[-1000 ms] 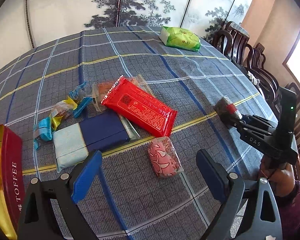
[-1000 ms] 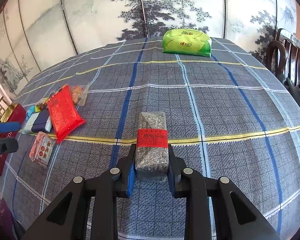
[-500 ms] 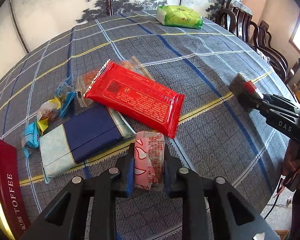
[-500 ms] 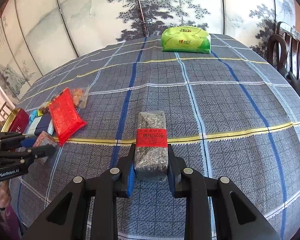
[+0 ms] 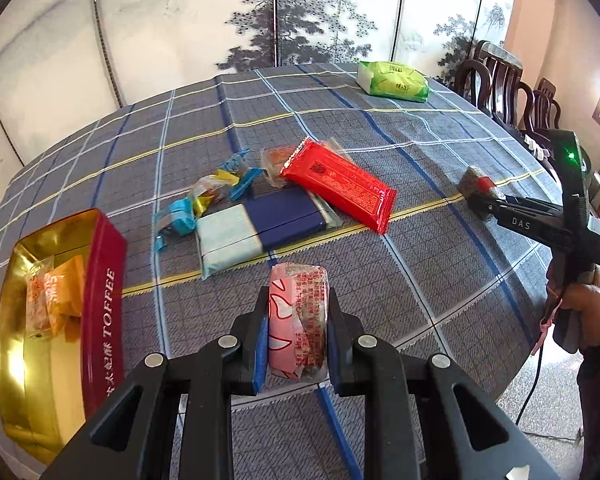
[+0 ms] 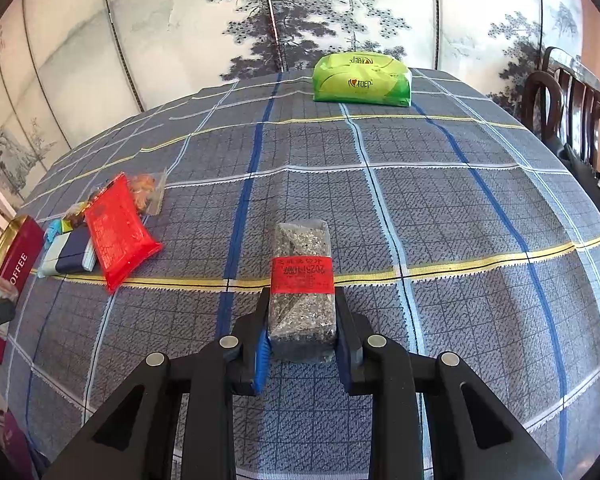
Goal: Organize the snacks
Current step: 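Carry the pink snack into the tin and release it while the right gripper holds the grey packet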
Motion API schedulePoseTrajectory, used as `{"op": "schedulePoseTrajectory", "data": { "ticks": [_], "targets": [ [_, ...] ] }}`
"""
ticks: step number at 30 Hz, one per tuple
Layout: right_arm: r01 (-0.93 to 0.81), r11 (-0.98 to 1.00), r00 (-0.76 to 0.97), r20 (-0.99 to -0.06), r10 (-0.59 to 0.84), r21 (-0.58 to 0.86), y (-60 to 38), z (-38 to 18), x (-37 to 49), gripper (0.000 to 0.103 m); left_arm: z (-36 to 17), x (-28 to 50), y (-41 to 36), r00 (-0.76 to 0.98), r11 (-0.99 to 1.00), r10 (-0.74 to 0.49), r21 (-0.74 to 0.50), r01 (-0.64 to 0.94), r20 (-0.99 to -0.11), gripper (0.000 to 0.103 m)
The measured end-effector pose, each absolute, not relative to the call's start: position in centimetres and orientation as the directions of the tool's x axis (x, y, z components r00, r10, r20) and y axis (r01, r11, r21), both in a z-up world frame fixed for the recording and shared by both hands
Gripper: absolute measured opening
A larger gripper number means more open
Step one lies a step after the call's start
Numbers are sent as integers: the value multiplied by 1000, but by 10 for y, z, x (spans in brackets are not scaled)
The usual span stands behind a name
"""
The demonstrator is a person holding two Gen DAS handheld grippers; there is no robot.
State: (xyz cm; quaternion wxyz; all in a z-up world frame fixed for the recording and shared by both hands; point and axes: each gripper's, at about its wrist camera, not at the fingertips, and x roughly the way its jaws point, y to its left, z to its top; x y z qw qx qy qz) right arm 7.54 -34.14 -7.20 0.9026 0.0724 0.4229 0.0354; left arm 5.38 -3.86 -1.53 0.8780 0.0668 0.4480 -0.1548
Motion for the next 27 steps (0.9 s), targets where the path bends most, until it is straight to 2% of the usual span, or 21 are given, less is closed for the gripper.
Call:
{"op": "schedulePoseTrajectory", "data": {
  "ticks": [16,27],
  "targets": [
    [137,971,641,-765,63,195,-333,-71,86,28,4,21,32,632,975,-152,-11,221,-760,20],
    [145,976,647,-762,32,164,-329,-71,87,28,4,19,84,651,992,-82,-2,124,-754,20]
  ]
}}
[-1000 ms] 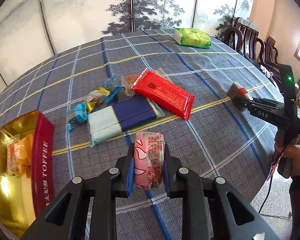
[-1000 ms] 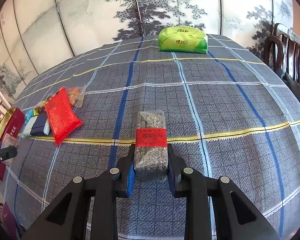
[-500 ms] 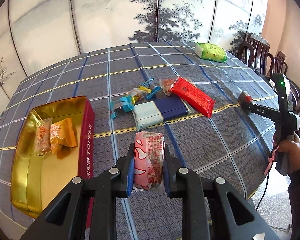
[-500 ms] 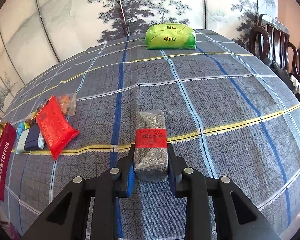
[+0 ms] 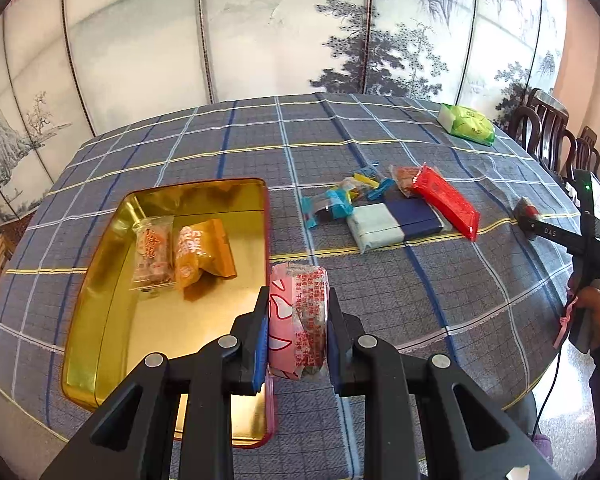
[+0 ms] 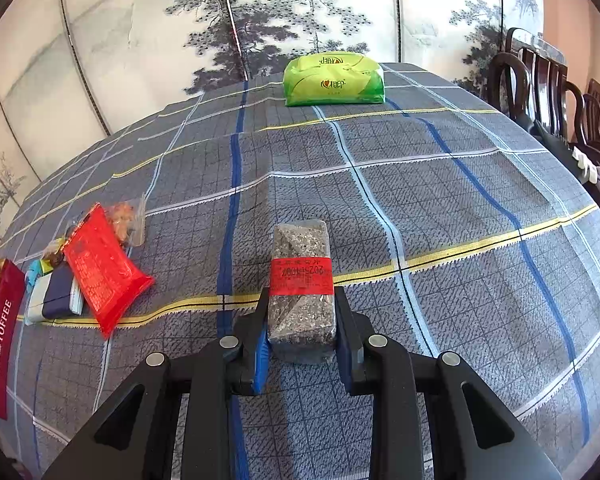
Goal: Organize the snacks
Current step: 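Carry the pink snack into the tin and release it while the right gripper holds the grey packet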
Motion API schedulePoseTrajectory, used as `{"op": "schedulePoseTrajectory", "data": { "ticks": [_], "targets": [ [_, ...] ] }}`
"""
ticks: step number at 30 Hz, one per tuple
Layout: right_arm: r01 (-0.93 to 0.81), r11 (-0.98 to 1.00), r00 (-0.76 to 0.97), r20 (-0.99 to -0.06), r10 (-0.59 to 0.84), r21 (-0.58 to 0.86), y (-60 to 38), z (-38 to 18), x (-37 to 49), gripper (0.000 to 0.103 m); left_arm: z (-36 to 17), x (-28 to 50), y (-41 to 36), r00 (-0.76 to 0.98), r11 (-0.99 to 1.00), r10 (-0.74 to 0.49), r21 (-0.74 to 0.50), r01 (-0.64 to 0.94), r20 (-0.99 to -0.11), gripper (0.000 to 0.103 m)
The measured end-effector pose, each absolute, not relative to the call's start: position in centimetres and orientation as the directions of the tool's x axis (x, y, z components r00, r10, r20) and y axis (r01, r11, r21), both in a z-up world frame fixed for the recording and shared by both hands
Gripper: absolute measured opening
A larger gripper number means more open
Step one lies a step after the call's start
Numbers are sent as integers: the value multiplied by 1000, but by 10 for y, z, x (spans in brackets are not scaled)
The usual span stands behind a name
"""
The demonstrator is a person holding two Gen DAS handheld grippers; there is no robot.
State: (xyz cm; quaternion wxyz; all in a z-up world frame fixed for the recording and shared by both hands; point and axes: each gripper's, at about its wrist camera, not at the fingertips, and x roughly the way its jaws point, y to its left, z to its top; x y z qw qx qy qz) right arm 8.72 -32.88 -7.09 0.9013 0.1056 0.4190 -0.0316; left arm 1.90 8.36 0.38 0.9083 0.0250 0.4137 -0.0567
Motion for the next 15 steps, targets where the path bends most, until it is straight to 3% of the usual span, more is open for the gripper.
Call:
{"op": "schedulePoseTrajectory", "data": {
  "ticks": [15],
  "targets": [
    [145,975,648,-761,35,168,-329,-70,86,28,-18,37,158,647,998,53,71,2,-761,20]
  ]
}}
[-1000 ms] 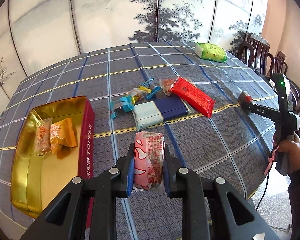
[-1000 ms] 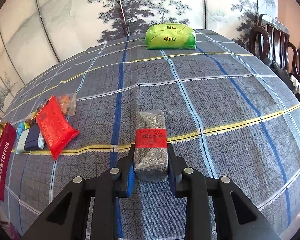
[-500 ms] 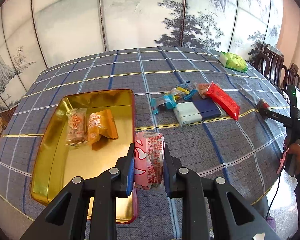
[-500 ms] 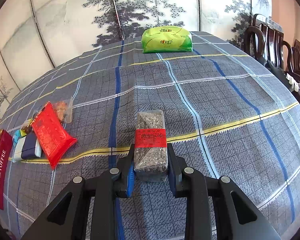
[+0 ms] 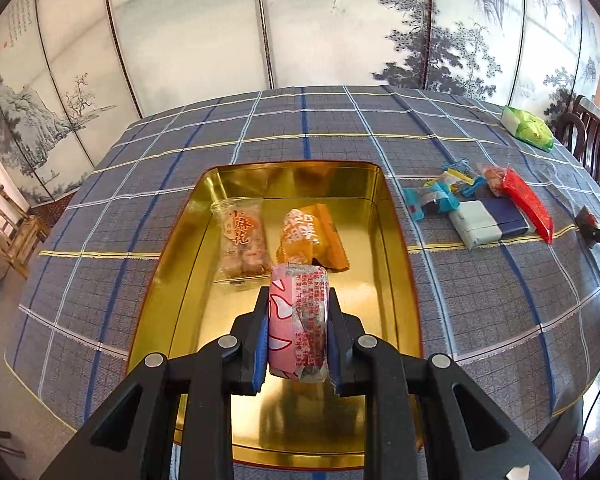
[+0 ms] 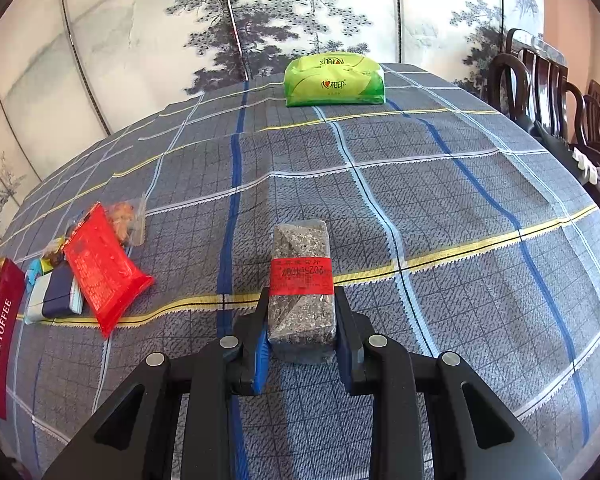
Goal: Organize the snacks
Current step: 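Carry the pink snack into the tin and release it while the right gripper holds the grey packet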
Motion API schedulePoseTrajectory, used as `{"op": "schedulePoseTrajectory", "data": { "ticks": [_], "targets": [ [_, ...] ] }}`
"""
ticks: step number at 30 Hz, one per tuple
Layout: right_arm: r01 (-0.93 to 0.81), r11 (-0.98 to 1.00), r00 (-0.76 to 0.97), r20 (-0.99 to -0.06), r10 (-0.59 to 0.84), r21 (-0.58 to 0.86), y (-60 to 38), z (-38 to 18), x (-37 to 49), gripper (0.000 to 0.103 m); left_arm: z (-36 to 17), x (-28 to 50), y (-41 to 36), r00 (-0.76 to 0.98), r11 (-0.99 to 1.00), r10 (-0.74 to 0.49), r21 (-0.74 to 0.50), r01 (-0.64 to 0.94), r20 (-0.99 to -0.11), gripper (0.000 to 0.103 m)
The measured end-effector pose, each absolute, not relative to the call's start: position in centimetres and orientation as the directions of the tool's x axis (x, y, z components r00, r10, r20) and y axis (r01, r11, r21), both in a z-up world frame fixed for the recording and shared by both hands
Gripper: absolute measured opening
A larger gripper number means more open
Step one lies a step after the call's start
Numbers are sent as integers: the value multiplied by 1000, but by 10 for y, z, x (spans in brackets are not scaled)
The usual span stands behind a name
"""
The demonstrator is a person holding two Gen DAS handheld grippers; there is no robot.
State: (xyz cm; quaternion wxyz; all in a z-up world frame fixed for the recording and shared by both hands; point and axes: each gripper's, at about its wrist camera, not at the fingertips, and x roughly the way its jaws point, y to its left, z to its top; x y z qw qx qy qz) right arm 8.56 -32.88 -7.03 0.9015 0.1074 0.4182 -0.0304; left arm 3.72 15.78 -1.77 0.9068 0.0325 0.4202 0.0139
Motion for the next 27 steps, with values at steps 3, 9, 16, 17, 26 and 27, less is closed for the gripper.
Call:
{"op": "schedulePoseTrajectory", "data": {
  "ticks": [3,9,16,17,26,27],
  "targets": [
    [144,976,648,-761,33,165,-329,-70,85,28,-21,41,173,646,996,52,84,19,-762,20],
    [145,975,648,-761,34,167,-329,-70,86,28,-30,50,198,625,995,33,84,53,-780,20],
    [141,976,648,-761,35,165,-328,-70,85,30,-42,58,209,608,993,31,96,74,-793,21],
    [141,976,648,-761,35,166,-328,-70,85,30,-44,59,209,605,992,35,100,74,-796,21],
    [142,976,648,-761,34,164,-327,-70,85,30,-56,66,214,588,992,48,106,64,-807,21],
    [142,976,648,-761,34,164,-327,-70,85,30,-57,66,215,587,993,49,105,61,-808,21]
  ]
}}
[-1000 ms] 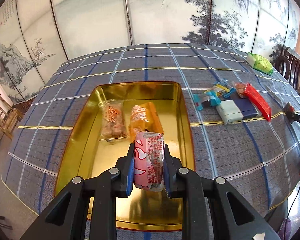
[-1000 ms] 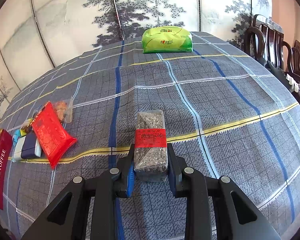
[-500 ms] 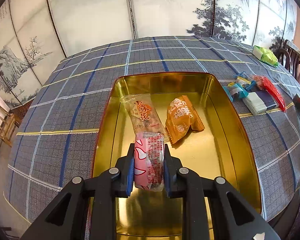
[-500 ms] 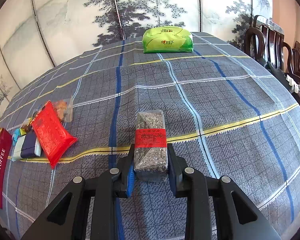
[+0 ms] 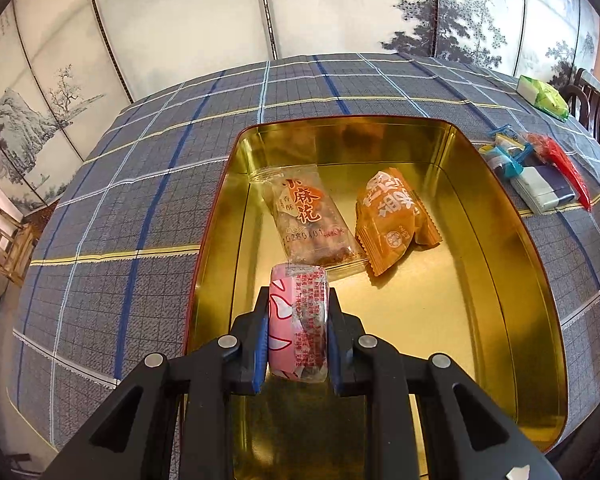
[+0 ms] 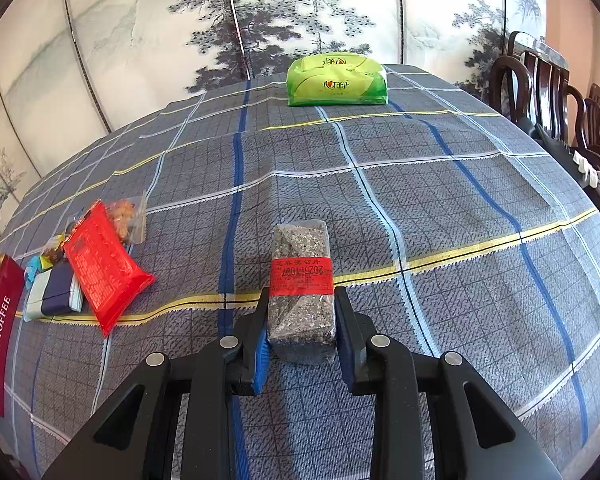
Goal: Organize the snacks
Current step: 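Carry the pink snack into the tin and release it while the right gripper holds the grey packet, then carry the grey seed packet into the gold tin and open the right gripper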
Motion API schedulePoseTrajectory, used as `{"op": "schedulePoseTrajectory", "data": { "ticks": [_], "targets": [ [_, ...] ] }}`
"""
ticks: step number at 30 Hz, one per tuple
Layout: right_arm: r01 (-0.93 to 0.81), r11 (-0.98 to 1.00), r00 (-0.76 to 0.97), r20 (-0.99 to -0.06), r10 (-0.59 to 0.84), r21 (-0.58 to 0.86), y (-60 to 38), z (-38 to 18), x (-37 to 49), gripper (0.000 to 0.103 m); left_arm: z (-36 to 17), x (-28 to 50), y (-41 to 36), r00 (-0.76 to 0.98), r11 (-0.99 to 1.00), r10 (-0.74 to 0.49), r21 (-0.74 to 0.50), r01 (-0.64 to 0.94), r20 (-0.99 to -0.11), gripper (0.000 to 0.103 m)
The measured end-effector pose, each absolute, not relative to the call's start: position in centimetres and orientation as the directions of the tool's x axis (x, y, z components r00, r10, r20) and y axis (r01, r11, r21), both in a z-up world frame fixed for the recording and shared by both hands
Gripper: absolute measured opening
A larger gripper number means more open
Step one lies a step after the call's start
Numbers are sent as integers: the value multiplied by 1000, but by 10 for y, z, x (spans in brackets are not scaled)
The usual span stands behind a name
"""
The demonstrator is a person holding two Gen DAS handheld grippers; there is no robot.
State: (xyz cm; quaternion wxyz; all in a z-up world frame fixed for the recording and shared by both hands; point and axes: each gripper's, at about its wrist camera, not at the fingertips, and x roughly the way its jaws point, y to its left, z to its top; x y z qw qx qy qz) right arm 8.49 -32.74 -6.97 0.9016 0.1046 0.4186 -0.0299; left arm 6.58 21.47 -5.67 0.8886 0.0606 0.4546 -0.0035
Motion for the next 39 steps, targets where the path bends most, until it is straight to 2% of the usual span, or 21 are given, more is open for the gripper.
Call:
{"op": "schedulePoseTrajectory", "data": {
  "ticks": [12,16,21,22,24,26,29,31,33,37,39],
  "targets": [
    [141,976,648,-761,33,163,-327,-70,85,30,-58,65,211,619,988,61,136,75,-783,23],
    [141,977,648,-761,33,162,-327,-70,85,30,-54,61,211,639,988,60,137,72,-767,31],
    [141,976,648,-761,33,163,-327,-70,85,30,-36,42,210,703,997,-17,45,70,-711,33],
    [141,976,648,-761,33,163,-327,-70,85,30,-30,36,210,725,998,-30,19,59,-688,36],
    [141,976,649,-760,35,166,-328,-70,85,30,-22,23,211,767,999,-46,-39,27,-639,50],
    [142,976,649,-760,36,167,-328,-70,85,29,-16,10,211,802,995,-52,-101,-11,-596,75],
    [140,977,648,-761,35,164,-327,-69,85,28,-8,-12,216,857,974,-91,-226,-31,-508,79],
    [130,979,646,-762,34,154,-324,-68,83,28,-5,-23,221,869,956,-125,-293,-24,-479,85],
    [120,979,653,-756,46,164,-320,-65,78,28,-2,-29,222,867,959,-106,-282,-41,-488,86],
    [83,975,680,-727,94,204,-307,-53,65,28,-1,-35,220,834,978,-22,-184,-95,-552,86],
    [42,973,696,-706,134,227,-292,-41,59,27,-3,-42,221,840,978,20,-163,-128,-542,86]
  ]
}}
